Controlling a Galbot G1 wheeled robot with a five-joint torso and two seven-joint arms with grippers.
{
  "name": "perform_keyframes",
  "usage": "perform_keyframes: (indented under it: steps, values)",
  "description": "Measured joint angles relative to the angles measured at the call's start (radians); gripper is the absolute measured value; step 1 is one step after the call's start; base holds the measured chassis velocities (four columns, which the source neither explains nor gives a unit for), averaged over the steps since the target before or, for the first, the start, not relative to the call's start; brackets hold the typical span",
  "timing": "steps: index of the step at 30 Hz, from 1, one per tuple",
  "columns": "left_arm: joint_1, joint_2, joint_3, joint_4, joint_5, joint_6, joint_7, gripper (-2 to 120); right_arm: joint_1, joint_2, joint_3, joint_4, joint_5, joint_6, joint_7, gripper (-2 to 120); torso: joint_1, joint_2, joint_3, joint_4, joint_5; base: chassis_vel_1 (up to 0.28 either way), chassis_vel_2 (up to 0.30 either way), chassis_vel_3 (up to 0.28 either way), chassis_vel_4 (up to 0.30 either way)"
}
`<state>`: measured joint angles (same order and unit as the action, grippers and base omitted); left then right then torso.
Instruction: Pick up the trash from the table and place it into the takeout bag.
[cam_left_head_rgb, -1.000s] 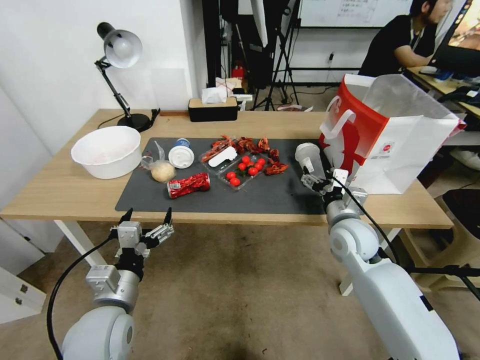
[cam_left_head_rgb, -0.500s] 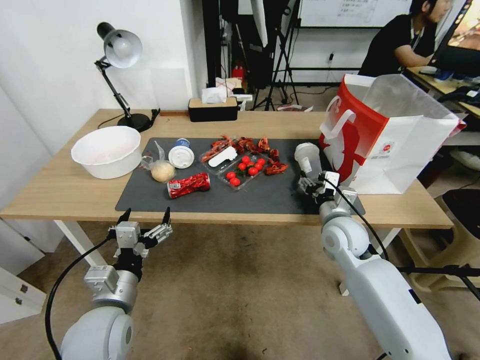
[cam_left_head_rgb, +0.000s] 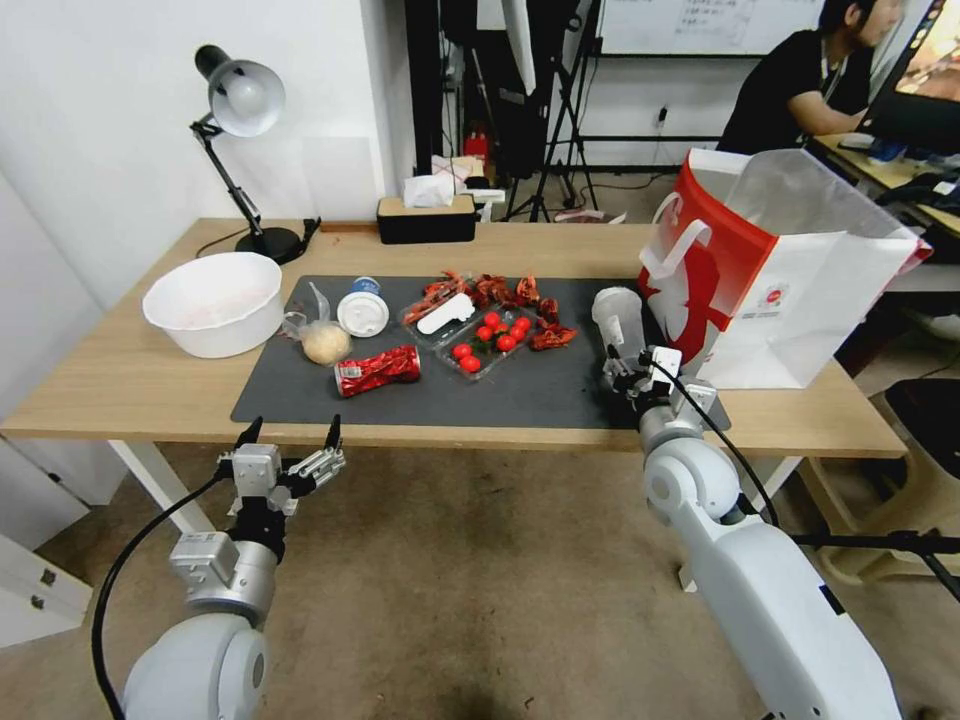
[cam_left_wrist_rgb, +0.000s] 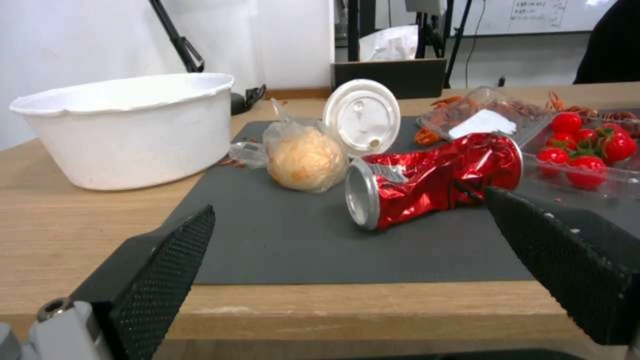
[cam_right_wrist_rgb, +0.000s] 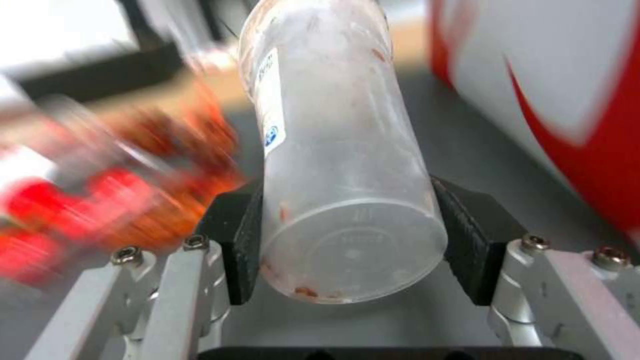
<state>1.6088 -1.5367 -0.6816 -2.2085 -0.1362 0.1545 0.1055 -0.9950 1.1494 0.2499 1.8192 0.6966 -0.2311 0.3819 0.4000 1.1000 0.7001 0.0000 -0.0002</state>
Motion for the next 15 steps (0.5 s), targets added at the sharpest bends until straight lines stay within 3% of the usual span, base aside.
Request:
perform_keyframes:
  steps: [6,9,15]
  values:
    - [0.0,-0.002,0.004,0.001,0.003,-0.001,0.0,100,-0.01,-0.035,0.032,0.084,0.038,0.152,-0.183,53,0.0,0.0,0.0,0.0,0.0002,0.0,0.0,0.0,0.0]
    - [0.001,-0.003,0.005,0.002,0.005,-0.001,0.0,100,0.002,-0.058,0.096,0.147,0.075,0.225,-0.283,53,0.0,0.0,0.0,0.0,0.0003,0.0,0.0,0.0,0.0]
    - [0.003,-0.005,0.006,0.002,0.008,-0.003,0.0,100,0.058,-0.138,0.208,0.232,0.115,0.223,-0.268,53,0.0,0.0,0.0,0.0,0.0001,0.0,0.0,0.0,0.0]
